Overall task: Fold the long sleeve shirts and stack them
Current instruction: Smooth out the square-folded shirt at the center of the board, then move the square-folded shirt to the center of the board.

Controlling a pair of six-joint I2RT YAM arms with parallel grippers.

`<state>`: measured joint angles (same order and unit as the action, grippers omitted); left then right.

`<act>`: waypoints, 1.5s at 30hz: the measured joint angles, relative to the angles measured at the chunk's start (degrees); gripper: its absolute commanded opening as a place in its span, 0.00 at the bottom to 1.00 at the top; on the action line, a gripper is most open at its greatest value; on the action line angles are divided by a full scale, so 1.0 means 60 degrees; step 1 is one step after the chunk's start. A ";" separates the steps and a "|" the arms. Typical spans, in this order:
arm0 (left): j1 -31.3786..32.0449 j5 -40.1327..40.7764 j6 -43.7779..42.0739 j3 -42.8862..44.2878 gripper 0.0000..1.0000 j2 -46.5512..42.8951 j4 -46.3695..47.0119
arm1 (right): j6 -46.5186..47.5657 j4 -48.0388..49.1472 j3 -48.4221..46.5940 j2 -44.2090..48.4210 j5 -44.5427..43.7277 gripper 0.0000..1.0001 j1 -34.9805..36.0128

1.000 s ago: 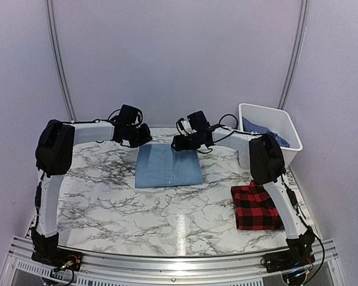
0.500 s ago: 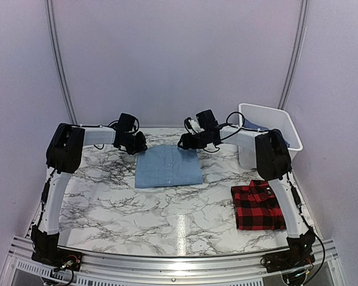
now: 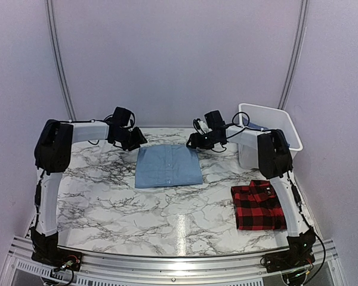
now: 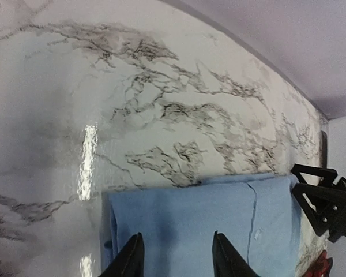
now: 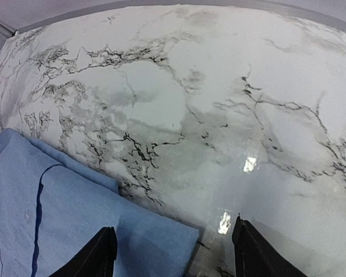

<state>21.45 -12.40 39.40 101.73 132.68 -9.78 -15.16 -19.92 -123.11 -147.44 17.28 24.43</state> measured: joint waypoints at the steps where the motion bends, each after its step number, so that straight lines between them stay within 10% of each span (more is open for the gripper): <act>1: -0.0018 0.0062 -0.0011 -0.0415 0.46 -0.0546 -0.0029 | 0.0033 -0.0138 0.0189 0.0208 -0.0095 0.65 0.0022; 9: -0.0084 -0.0215 -0.0193 -0.2980 0.48 -0.3665 0.0044 | 0.0106 -0.0284 0.2532 0.2718 -0.0882 0.49 0.0353; 16: -0.0073 -0.0514 -0.0270 -0.4947 0.51 -0.3829 -0.0178 | 0.0018 0.0284 0.5570 0.4881 -0.1260 0.30 0.1228; 29: 0.0135 -0.0969 -0.0499 -0.5085 0.52 -0.3293 -0.0146 | -0.0302 0.0994 0.8415 0.5610 -0.1333 0.26 0.2036; 45: 0.0627 -0.0390 -0.0663 -0.4353 0.11 -0.2463 -0.0058 | -0.0299 0.1242 0.8746 0.5614 -0.1734 0.33 0.2040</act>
<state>25.21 -14.74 35.42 75.61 117.91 -10.13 -16.95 -12.47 -70.63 -113.75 6.87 36.67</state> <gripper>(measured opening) 0.247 0.299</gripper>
